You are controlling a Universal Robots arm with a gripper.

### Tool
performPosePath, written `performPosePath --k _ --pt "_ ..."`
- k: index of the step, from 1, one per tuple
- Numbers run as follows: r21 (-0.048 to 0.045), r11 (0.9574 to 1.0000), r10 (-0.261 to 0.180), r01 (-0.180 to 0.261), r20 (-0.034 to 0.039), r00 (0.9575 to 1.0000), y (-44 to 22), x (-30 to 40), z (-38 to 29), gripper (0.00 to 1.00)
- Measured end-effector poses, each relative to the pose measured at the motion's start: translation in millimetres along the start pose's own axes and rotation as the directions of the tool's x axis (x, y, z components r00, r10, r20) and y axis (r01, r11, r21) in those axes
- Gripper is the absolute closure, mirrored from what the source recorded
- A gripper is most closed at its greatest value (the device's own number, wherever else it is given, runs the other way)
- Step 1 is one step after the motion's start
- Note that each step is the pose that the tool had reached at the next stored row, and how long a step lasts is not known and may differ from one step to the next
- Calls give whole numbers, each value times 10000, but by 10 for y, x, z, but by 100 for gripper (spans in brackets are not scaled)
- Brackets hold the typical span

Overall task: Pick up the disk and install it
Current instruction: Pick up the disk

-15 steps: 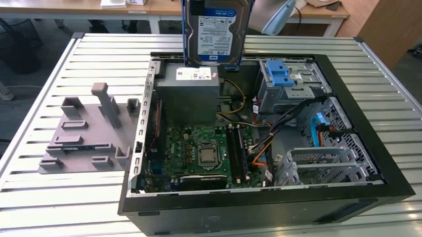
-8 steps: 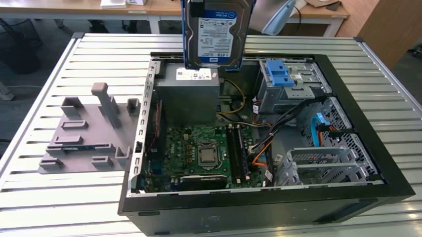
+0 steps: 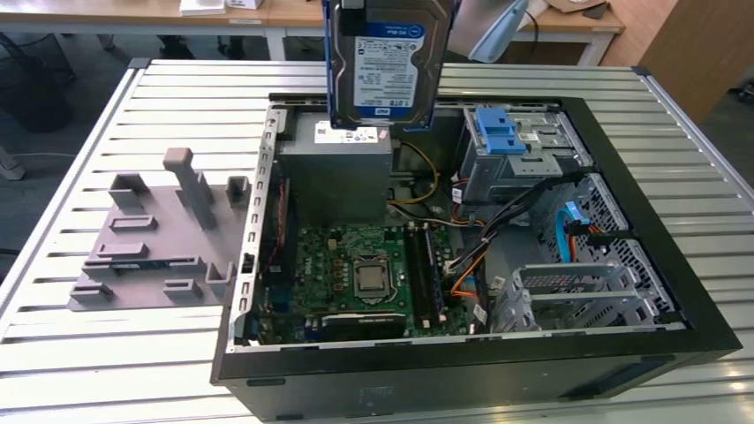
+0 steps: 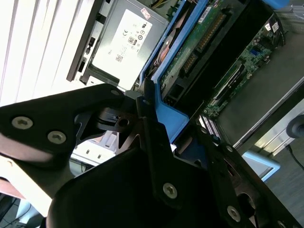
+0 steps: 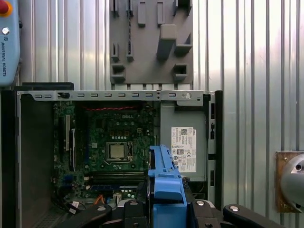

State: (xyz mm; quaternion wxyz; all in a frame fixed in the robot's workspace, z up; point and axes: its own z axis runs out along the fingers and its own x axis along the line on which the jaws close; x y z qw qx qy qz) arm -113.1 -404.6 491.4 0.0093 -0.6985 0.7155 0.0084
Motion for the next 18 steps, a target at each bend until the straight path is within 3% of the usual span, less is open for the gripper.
performPosePath --k 18 --pt "2 10000 1 -1 -2 10000 -4 163 1 63"
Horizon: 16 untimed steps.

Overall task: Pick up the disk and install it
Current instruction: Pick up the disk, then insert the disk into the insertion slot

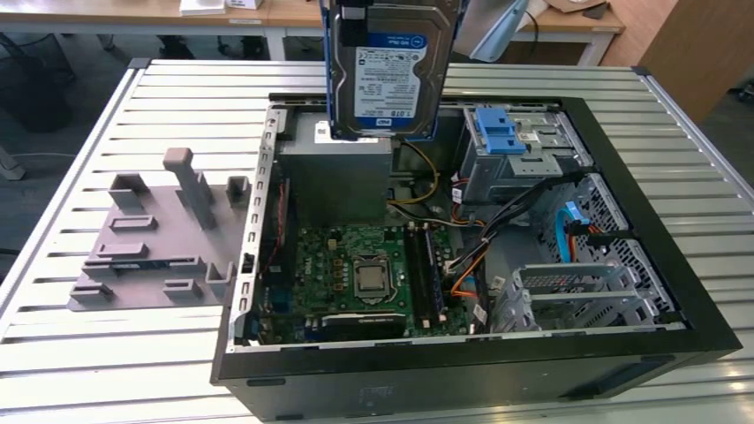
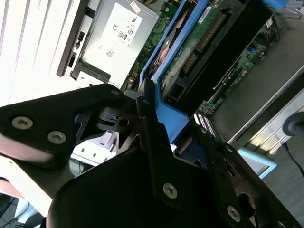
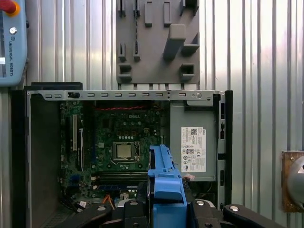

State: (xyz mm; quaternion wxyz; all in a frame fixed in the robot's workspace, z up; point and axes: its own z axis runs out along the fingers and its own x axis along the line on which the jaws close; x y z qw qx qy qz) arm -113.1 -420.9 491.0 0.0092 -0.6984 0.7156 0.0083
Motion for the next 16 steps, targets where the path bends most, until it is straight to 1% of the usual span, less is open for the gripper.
performPosePath --k 6,14,16 --pt "2 10000 0 0 0 10000 -1 40 2 63" --pt "3 10000 0 0 0 10000 -1 51 2 63" --pt "22 10000 -2 2 0 10000 -2 66 1 63"
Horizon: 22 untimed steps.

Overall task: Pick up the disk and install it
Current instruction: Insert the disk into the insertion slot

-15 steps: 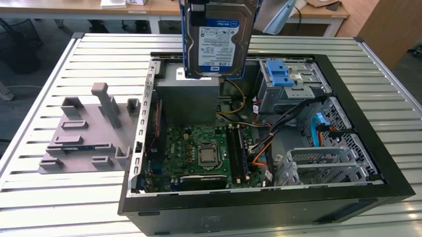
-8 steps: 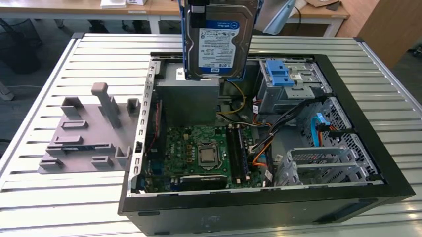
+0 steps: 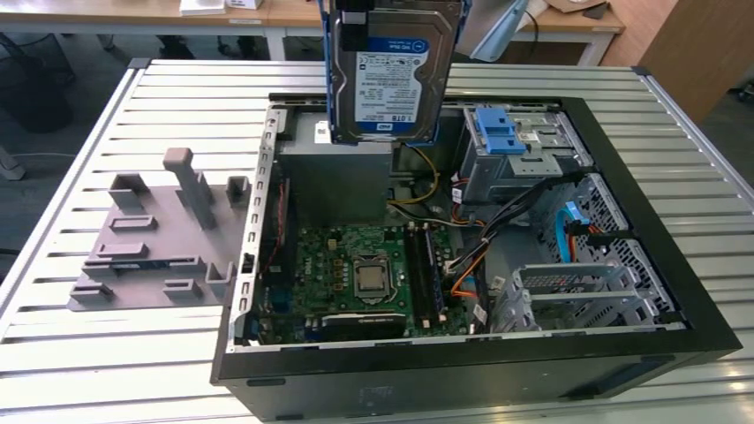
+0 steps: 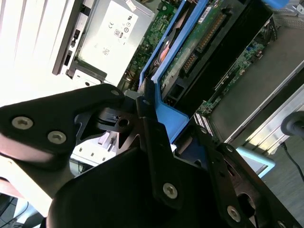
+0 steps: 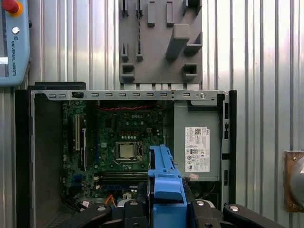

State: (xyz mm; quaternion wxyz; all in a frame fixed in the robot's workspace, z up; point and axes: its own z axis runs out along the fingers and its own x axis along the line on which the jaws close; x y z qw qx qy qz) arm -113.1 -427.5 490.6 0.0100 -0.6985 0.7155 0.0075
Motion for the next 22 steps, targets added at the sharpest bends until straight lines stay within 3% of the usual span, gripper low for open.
performPosePath --k 5,11,16,22 --pt "58 10000 -1 1 3 10000 -1 20 0 63" --pt "58 10000 0 0 2 10000 -3 123 7 63" --pt "59 10000 0 0 -2 10000 -6 166 11 63" --pt "58 10000 0 0 -5 10000 -96 169 14 63"
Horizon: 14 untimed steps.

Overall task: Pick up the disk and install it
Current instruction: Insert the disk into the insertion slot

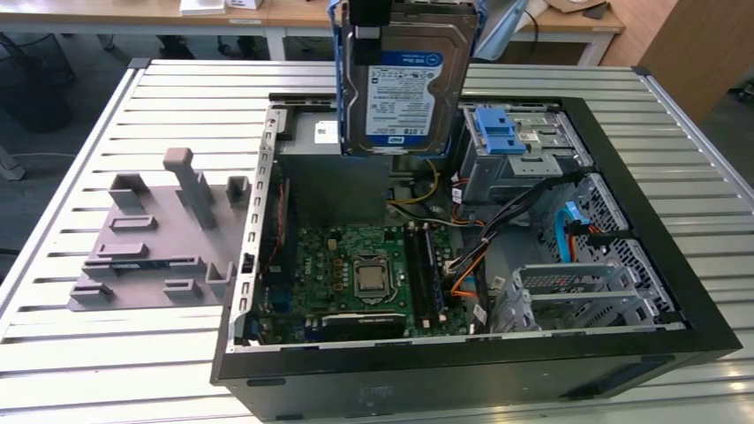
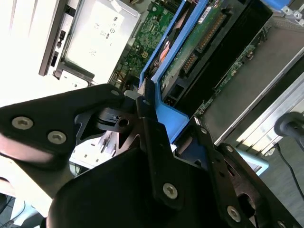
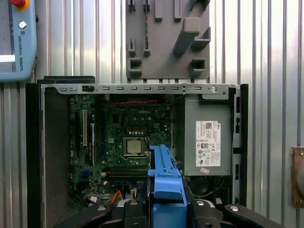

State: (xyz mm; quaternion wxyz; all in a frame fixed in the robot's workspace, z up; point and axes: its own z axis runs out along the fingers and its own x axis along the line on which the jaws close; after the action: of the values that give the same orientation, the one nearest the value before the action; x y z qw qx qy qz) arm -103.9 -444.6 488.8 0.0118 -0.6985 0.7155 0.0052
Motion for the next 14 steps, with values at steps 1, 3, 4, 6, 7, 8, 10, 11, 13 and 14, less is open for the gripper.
performPosePath --k 1,3,4,6,7,8,10,11,13,14 --pt "0 10000 0 0 0 10000 -11 0 1 63" --pt "0 10000 0 0 -1 10000 -18 7 2 63" --pt "-1 10000 1 -1 -1 10000 -19 14 2 63" --pt "0 10000 0 0 -1 10000 -19 41 2 63" --pt "0 10000 1 -1 -1 10000 -20 59 2 63" --pt "-1 10000 0 0 -2 10000 -20 76 2 63" --pt "1 10000 1 -1 -2 10000 -21 111 2 63" --pt "0 10000 0 0 -4 10000 -21 129 1 63" --pt "0 10000 0 0 -6 10000 -22 170 1 63" --pt "0 10000 0 0 -10 10000 -23 190 0 63"
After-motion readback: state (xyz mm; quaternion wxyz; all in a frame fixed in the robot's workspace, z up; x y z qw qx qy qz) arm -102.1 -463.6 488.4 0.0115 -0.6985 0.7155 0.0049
